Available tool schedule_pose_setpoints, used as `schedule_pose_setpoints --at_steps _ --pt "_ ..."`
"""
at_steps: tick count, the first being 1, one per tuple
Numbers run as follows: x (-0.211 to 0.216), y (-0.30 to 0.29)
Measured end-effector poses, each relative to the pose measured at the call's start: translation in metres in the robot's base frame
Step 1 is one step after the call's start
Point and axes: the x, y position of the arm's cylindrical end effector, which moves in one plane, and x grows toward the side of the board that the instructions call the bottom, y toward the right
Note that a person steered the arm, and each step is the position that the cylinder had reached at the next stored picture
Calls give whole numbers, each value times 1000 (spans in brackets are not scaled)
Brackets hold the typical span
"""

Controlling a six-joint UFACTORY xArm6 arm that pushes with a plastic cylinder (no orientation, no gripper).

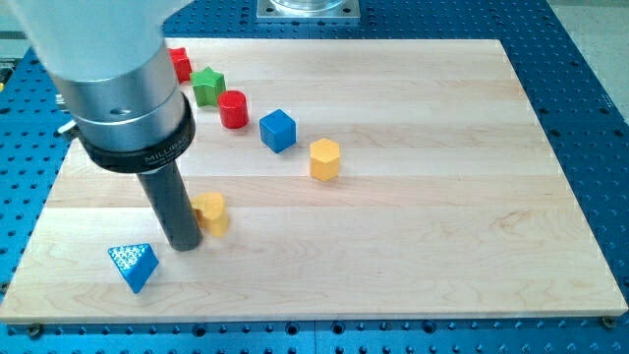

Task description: Push the yellow heart to the bottom right side of the yellow hexagon

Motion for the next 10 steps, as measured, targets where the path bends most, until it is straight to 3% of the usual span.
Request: schedule_pose_setpoints --at_steps 1,3,4,5,6,7,8,9,10 --pt "-17 -15" --pt "-32 132" --pt "-22 63" --pt "-3 117" --pt "-12 209" --pt "-9 228" --pt "31 215" --pt "39 286" --pt "74 263"
